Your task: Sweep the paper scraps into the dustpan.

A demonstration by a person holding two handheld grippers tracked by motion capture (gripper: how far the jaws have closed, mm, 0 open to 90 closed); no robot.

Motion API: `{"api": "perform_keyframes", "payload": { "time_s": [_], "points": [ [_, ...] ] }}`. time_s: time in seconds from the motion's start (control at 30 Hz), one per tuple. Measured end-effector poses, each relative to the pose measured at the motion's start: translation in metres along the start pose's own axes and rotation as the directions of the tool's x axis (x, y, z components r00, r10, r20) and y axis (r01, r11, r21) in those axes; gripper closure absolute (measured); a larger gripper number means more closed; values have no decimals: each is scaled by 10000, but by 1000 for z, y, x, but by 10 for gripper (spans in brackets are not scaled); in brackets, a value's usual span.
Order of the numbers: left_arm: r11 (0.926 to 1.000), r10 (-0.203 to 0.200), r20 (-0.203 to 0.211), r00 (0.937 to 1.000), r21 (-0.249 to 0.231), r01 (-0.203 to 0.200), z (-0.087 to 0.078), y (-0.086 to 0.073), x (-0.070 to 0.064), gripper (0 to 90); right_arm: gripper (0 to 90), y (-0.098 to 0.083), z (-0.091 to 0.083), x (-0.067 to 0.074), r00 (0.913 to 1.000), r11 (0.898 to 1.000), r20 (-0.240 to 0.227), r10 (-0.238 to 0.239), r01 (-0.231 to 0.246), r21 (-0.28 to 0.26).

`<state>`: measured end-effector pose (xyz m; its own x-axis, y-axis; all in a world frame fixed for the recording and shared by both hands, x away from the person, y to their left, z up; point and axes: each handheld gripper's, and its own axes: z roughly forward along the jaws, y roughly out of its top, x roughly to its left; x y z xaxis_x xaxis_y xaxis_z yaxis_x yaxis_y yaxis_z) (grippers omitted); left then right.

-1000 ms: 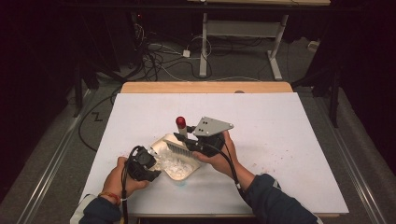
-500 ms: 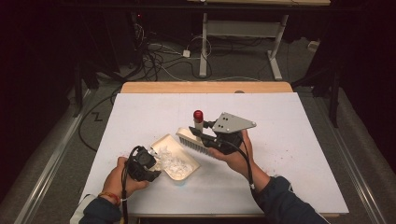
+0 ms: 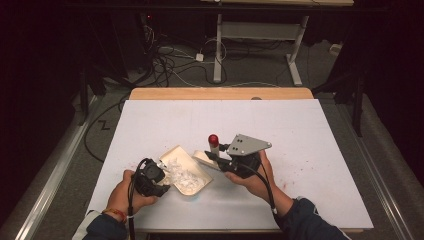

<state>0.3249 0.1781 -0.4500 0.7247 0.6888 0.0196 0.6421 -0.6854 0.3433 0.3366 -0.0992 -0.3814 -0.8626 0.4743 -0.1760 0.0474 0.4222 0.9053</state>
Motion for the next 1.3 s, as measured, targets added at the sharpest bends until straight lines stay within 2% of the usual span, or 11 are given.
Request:
{"api": "perform_keyframes", "payload": {
  "time_s": [0.2,0.4,0.57,0.73,0.87,0.9,0.93,1.0,1.03,1.2,1.3],
  "points": [
    [10000,-48,0,10000,-54,48,1,-1,0,629,702,7,-3,13,9983,9992,-582,37,-60,-395],
    [10000,-71,-10,10000,-49,71,1,-1,0,628,701,13,-15,8,9980,9974,-616,132,-175,-701],
    [10000,-60,-10,10000,-49,60,0,-1,0,628,701,12,-28,-7,9991,9957,-257,350,-370,-846],
    [9999,-137,4,9999,-70,137,0,-2,2,627,701,10,-35,-26,9966,9940,627,539,-475,-987],
    [9998,-162,-46,9999,-67,162,0,-2,3,624,701,10,-15,-41,9917,9963,1207,442,-348,-784],
    [9998,-166,-38,9999,-84,166,0,-2,3,625,701,12,0,-46,9889,9969,1445,350,-243,-752],
    [9997,-227,-9,9997,-129,227,0,-2,3,625,701,12,0,-46,9889,9969,1445,350,-243,-752],
    [9996,-212,16,9998,-175,213,0,-2,4,627,702,15,16,-51,9867,9969,1604,252,-129,-775],
    [9995,-221,31,9997,-213,222,0,-2,4,628,701,15,33,-55,9828,9979,1843,-66,182,-615],
    [9995,-231,178,9996,-214,235,1,-3,7,629,702,10,61,-58,9787,9960,1891,-803,861,-227],
    [9996,-194,160,9997,-202,197,0,-3,8,629,702,9,69,-59,9862,9961,1459,-779,831,-296]
  ]
}}
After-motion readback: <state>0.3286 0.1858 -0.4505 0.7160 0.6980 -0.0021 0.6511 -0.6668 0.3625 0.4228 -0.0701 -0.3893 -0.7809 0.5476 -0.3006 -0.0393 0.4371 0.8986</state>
